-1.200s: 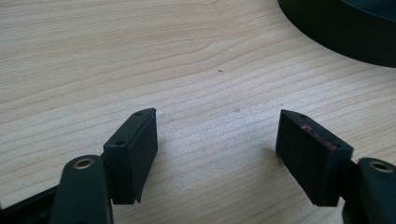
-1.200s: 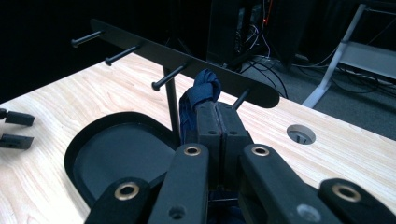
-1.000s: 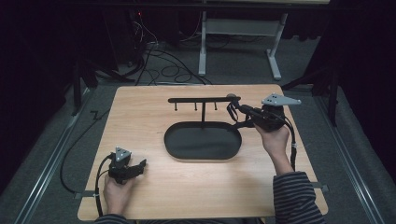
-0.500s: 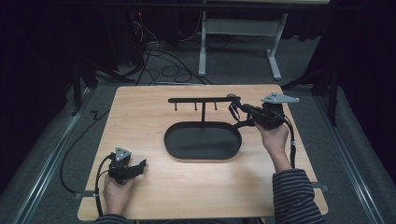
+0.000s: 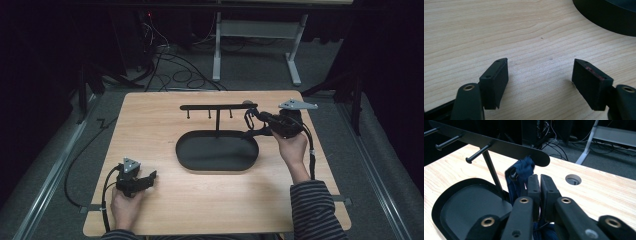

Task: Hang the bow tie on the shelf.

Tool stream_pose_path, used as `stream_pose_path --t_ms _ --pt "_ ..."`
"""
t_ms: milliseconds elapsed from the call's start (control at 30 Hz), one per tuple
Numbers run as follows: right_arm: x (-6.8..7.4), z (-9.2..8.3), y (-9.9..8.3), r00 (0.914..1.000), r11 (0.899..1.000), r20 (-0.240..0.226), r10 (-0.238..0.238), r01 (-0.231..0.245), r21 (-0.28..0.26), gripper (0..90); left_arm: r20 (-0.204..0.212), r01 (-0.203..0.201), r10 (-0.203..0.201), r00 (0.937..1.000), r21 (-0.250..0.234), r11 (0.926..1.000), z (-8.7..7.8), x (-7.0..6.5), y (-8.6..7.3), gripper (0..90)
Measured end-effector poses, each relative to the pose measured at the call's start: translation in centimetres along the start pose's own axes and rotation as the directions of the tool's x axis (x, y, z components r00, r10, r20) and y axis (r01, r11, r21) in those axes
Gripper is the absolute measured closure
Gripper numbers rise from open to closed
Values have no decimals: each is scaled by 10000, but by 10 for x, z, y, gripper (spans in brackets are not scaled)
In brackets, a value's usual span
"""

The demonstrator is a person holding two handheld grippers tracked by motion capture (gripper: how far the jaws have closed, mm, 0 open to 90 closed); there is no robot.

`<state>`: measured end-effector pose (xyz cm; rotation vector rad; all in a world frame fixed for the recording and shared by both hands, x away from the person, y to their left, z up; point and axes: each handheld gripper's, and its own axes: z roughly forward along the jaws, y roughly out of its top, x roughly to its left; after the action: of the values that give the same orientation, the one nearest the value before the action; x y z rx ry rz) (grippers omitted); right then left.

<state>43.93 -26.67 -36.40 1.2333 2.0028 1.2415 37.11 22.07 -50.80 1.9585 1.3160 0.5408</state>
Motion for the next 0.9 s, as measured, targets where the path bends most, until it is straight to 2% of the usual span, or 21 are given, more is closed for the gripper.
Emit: stream_pose_path --t_ms 233,433,667,900 --pt "0 -5 1 10000 9999 -1 20 -20 -132 811 4 8 -8 10000 -14 10000 0 0 0 299" --pt "-1 -16 1 9999 9994 -71 112 -114 -333 703 -14 -5 5 10000 -2 10000 0 0 0 299" --pt "-3 -27 -3 9999 9991 -68 139 -141 -402 646 -15 -4 4 10000 -2 10000 0 0 0 299" --pt "-8 -42 -8 9991 9981 -147 406 -412 -462 589 -31 -11 11 10000 -26 10000 0 0 0 299"
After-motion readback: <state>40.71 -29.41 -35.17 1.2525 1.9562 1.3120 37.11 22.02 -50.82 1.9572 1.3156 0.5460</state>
